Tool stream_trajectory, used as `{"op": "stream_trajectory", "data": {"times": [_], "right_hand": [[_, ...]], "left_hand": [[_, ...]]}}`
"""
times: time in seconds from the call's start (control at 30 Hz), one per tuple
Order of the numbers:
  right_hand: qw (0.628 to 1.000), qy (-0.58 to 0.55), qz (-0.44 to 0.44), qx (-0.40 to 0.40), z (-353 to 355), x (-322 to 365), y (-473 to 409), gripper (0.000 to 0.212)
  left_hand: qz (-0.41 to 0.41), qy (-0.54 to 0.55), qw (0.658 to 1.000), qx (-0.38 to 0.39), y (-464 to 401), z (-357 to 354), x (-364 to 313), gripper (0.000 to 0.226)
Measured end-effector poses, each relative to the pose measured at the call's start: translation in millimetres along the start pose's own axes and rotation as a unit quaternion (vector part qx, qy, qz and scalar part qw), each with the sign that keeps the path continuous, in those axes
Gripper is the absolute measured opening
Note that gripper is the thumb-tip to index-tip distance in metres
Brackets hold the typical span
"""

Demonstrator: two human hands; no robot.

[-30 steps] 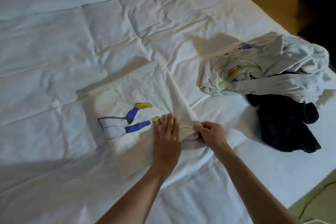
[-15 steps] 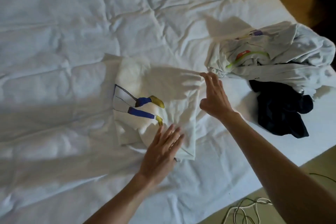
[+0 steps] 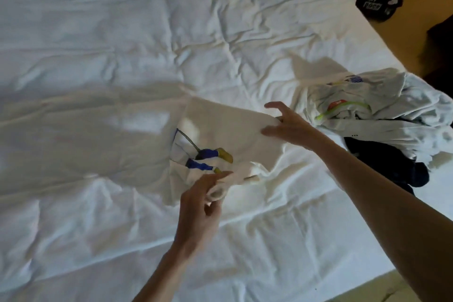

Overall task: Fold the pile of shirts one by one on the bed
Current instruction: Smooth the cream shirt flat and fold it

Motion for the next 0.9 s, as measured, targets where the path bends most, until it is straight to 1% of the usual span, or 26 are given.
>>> {"op": "stream_trajectory", "data": {"times": [0.03,0.1,0.13,0.17,0.23,0.27,0.3,0.33,0.37,0.4,0.43,0.47,0.5,0.53,0.57,0.63,0.7,0.73,0.77,0.8,0.83,0.87,0.9], "right_hand": [[0.998,-0.055,0.011,0.007,-0.9,15.2,9.4,0.058],[0.986,-0.163,0.015,0.031,-4.9,47.7,23.1,0.040],[0.977,-0.209,0.011,0.033,-5.5,63.6,28.0,0.030],[0.970,-0.243,0.007,0.025,-4.6,79.8,32.5,0.026],[0.951,-0.308,-0.007,-0.005,-0.2,105.6,44.0,0.031],[0.935,-0.355,-0.020,-0.005,-1.3,116.6,52.7,0.032],[0.913,-0.407,-0.031,0.004,-3.8,127.4,63.3,0.032],[0.892,-0.450,-0.034,0.031,-7.9,139.3,75.2,0.038],[0.880,-0.469,-0.037,0.070,-13.3,149.0,89.1,0.050],[0.877,-0.466,-0.034,0.114,-18.5,157.4,102.6,0.063],[0.877,-0.454,-0.030,0.156,-23.7,166.8,116.6,0.070],[0.879,-0.439,-0.027,0.187,-27.7,174.0,128.8,0.073],[0.883,-0.423,-0.027,0.200,-30.6,181.9,137.8,0.072],[0.888,-0.415,-0.034,0.196,-33.1,188.2,142.8,0.069],[0.891,-0.415,-0.050,0.179,-36.3,193.5,144.4,0.068],[0.886,-0.433,-0.089,0.142,-50.9,197.6,133.4,0.061],[0.879,-0.438,-0.135,0.134,-72.6,195.7,112.8,0.044],[0.888,-0.414,-0.151,0.129,-86.0,187.8,97.1,0.033],[0.902,-0.384,-0.165,0.110,-100.0,175.2,78.6,0.025],[0.917,-0.351,-0.174,0.081,-113.9,158.8,59.7,0.023],[0.932,-0.311,-0.180,0.046,-127.8,141.3,42.9,0.025],[0.946,-0.268,-0.182,0.013,-142.5,122.1,28.9,0.028],[0.958,-0.223,-0.180,-0.010,-157.4,103.2,19.5,0.033]], "left_hand": [[0.033,0.025,0.999,0.006,-5.0,17.1,-4.8,0.030],[0.106,0.082,0.991,0.012,-12.6,51.5,-7.7,0.019],[0.133,0.113,0.985,-0.002,-14.1,71.8,-9.5,0.015],[0.150,0.141,0.978,-0.017,-14.8,92.0,-13.9,0.012],[0.160,0.176,0.970,-0.041,-12.5,128.2,-26.1,0.009],[0.163,0.184,0.968,-0.053,-9.1,145.4,-30.8,0.008],[0.171,0.195,0.964,-0.060,-5.6,162.1,-35.0,0.009],[0.187,0.211,0.958,-0.057,-1.4,177.7,-35.5,0.008],[0.209,0.225,0.951,-0.046,4.8,191.9,-35.9,0.014],[0.225,0.228,0.947,-0.031,11.6,205.6,-37.4,0.027],[0.232,0.222,0.947,-0.018,19.7,218.8,-37.8,0.043],[0.229,0.223,0.947,-0.016,28.5,231.8,-40.3,0.055],[0.216,0.230,0.949,-0.018,35.4,243.4,-46.1,0.061],[0.201,0.245,0.948,-0.023,40.9,253.5,-51.9,0.063],[0.190,0.264,0.945,-0.027,42.8,260.9,-54.6,0.061],[0.214,0.286,0.933,-0.040,36.4,272.5,-45.6,0.054],[0.276,0.300,0.912,-0.040,14.8,276.7,-11.1,0.040],[0.316,0.295,0.901,-0.045,1.2,276.1,10.8,0.032],[0.346,0.270,0.896,-0.065,-12.2,276.8,34.0,0.022],[0.364,0.226,0.899,-0.097,-25.6,278.8,62.5,0.011],[0.369,0.181,0.902,-0.135,-36.2,280.2,88.7,0.009],[0.374,0.145,0.900,-0.171,-43.2,279.0,115.3,0.017],[0.389,0.117,0.894,-0.189,-44.9,274.4,141.0,0.022]]}}
Point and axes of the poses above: each hand's wrist, its own y-axis away from the middle knuckle, its own z-axis out of the back of the hand, x = y × z, the point moved 7 cm from there along -y, towards the middle knuckle, and after that the axes turned 15 degrees about z, right-handed, at the moved point
